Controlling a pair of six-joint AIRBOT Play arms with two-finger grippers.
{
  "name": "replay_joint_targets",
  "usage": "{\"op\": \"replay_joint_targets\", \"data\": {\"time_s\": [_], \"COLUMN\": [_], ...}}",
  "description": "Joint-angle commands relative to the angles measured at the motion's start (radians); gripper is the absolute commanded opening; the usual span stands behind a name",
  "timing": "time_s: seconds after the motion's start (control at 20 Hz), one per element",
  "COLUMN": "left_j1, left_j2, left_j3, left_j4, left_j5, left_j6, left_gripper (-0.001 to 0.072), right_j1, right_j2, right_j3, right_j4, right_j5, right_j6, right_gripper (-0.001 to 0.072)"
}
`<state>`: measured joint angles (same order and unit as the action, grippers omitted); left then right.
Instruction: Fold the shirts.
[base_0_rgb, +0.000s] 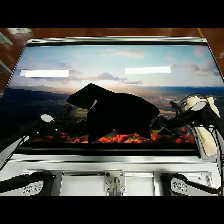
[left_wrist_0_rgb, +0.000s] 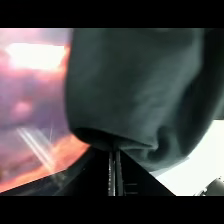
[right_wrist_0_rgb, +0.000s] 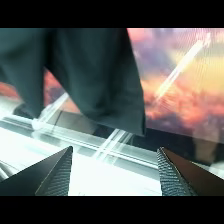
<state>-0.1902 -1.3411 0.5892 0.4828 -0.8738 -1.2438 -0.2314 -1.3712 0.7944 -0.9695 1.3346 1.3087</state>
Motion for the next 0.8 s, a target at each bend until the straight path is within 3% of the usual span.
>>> {"op": "replay_joint_targets", "data": {"time_s": [0.0,0.2,0.25,0.3,0.35,0.55,0.7,0.75], "left_j1": [-0.002,-0.002,-0.002,0.005,0.021,0.145,0.233,0.245], "left_j2": [0.065,0.144,0.162,0.18,0.2,0.304,0.418,0.465], "left_j3": [0.003,0.003,0.003,0.003,0.003,0.055,0.243,0.348], "left_j4": [-0.004,-0.005,-0.005,-0.005,-0.004,0.03,0.089,0.133], "left_j5": [0.002,-0.024,-0.024,-0.024,-0.024,-0.032,-0.171,-0.211], "left_j6": [0.028,0.028,0.028,0.027,0.028,0.038,0.039,0.04], "left_gripper": [0.0034,0.0034,0.0034,0.0034,0.0034,0.0033,0.0032,0.0032], "right_j1": [0.056,0.175,0.192,0.198,0.198,0.197,0.197,0.197], "right_j2": [-0.025,-0.058,-0.057,-0.057,-0.057,0.043,0.228,0.306], "right_j3": [-0.112,-0.119,-0.118,-0.114,-0.105,0.002,0.17,0.248], "right_j4": [0.036,0.087,0.11,0.125,0.132,0.083,0.064,0.04], "right_j5": [-0.107,-0.263,-0.31,-0.335,-0.342,-0.3,-0.224,-0.231], "right_j6": [0.006,0.029,0.039,0.051,0.058,-0.04,-0.243,-0.245], "right_gripper": [0.0645,0.0627,0.041,0.0128,0.0068,0.0066,0.0066,0.0066]}}
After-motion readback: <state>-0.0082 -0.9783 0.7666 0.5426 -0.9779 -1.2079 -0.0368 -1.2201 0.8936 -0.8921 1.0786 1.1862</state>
